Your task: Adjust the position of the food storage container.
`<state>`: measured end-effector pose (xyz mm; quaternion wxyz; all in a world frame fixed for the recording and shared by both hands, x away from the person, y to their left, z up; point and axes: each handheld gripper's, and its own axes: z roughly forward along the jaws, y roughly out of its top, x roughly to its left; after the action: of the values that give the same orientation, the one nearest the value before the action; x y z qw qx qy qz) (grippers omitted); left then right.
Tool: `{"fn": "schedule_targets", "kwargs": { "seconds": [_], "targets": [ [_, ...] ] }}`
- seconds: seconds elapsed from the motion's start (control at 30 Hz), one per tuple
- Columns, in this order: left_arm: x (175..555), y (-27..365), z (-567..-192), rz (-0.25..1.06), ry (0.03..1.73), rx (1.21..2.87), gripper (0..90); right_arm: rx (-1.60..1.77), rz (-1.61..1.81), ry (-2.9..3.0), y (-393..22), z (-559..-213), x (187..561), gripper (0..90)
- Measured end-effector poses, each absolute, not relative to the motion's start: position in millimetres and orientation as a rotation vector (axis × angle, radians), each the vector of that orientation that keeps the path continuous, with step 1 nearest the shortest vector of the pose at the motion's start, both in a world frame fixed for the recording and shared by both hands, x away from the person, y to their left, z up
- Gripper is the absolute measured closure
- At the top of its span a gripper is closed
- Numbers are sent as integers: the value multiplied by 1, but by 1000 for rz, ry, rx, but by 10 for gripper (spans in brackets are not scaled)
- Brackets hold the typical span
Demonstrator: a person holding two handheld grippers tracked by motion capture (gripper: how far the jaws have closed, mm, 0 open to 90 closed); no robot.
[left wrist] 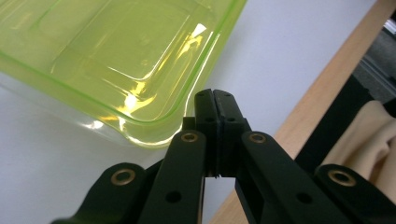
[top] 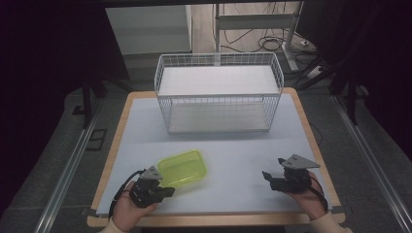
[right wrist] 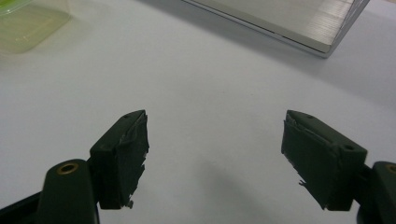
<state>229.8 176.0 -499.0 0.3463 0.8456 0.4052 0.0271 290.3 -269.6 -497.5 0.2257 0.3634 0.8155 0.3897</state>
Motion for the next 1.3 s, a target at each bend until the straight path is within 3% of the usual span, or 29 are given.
{"fn": "schedule_targets", "kwargs": {
  "seconds": [0.63, 0.9, 1.07, 1.3],
  "targets": [
    [242, 192, -498, 111, 1109, 2142, 900, 998, 1071, 2253, -269, -498, 291, 231],
    [246, 227, -478, 184, 1174, 1974, 898, 1004, 1071, 2249, -269, -498, 291, 230],
    [260, 255, -492, 194, 1306, 1907, 899, 1001, 1068, 2251, -269, -498, 291, 230],
    [279, 255, -516, 109, 1361, 1923, 900, 1002, 1062, 2253, -269, -499, 291, 230]
  ]
}}
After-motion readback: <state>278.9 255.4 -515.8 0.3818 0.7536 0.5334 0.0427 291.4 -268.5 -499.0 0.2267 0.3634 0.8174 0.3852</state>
